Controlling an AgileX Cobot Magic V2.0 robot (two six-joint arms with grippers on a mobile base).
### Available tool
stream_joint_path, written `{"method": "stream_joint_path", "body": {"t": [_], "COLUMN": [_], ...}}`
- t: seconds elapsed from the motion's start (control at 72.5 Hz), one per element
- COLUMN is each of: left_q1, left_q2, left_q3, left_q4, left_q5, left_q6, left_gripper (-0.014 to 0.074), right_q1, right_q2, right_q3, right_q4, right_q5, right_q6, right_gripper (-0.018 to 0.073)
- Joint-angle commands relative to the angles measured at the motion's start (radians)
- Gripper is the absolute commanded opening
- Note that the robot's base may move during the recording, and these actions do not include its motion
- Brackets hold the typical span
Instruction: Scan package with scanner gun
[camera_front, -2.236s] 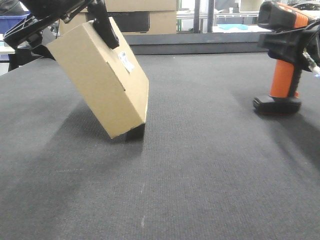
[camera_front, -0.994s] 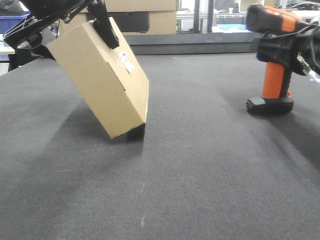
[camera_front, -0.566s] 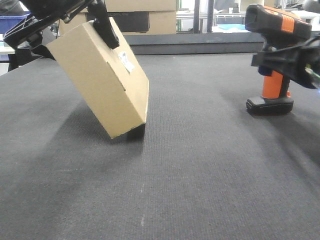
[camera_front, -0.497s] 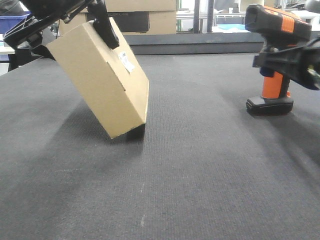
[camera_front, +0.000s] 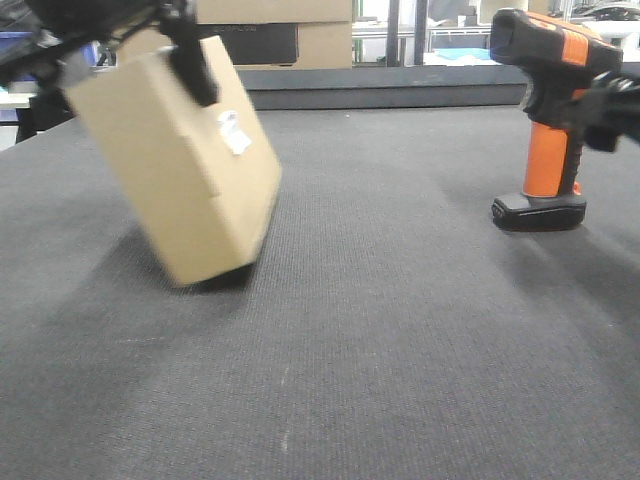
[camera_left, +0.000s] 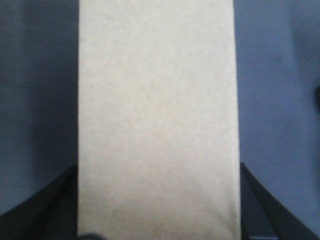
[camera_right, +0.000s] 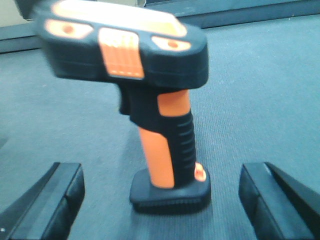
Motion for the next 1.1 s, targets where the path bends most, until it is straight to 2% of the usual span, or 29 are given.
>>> {"method": "stream_joint_path", "body": {"t": [0.0,0.083,0.152,0.193,0.345,0.442,0.497,0.524,0.566,0.704,0.938,1.09], "left_q1": [-0.004,-0.004,0.004,0.020,0.130,0.217,0.254,0.275,0.292,0.327,0.329,0.329], "left_q2": [-0.056,-0.089,-0.106,-0.110,-0.112,-0.119,-0.124,-0.124,-0.124,-0.124,-0.124,-0.124], "left_q3": [-0.010,-0.010,-0.010,-0.010,-0.010,-0.006,0.004,0.013,0.023,0.075,0.110,0.110], "left_q4": [0.099,0.216,0.304,0.332,0.330,0.251,0.172,0.150,0.133,0.136,0.164,0.232], "left_q5": [0.023,0.057,0.087,0.105,0.133,0.137,0.139,0.145,0.148,0.116,0.062,0.050], "left_q6": [-0.007,-0.007,-0.007,-0.007,0.014,0.127,0.203,0.246,0.266,0.266,0.266,0.266], "left_gripper": [-0.0111,-0.0111,-0.0111,-0.0111,-0.0111,-0.0111,-0.0111,-0.0111,-0.0111,-0.0111,-0.0111,-0.0111], "right_q1": [0.001,0.001,0.001,0.001,0.001,0.001,0.001,0.001,0.001,0.001,0.001,0.001], "right_q2": [-0.085,-0.163,-0.222,-0.262,-0.374,-0.454,-0.499,-0.522,-0.556,-0.638,-0.685,-0.685], "right_q3": [0.019,0.024,0.024,0.024,0.024,0.024,0.024,0.024,0.024,0.024,0.026,0.026], "right_q4": [-0.011,-0.011,-0.011,-0.011,-0.011,-0.011,-0.011,-0.011,-0.011,-0.011,-0.011,-0.011], "right_q5": [0.049,0.108,0.140,0.157,0.220,0.264,0.294,0.318,0.343,0.428,0.504,0.516], "right_q6": [-0.001,-0.001,-0.001,-0.001,-0.001,-0.001,-0.001,-0.001,-0.001,-0.003,-0.003,-0.003], "right_gripper": [0.0509,0.0440,0.0340,0.0253,0.0000,-0.0161,-0.0168,-0.0168,-0.0168,-0.0168,-0.0168,-0.0168]}}
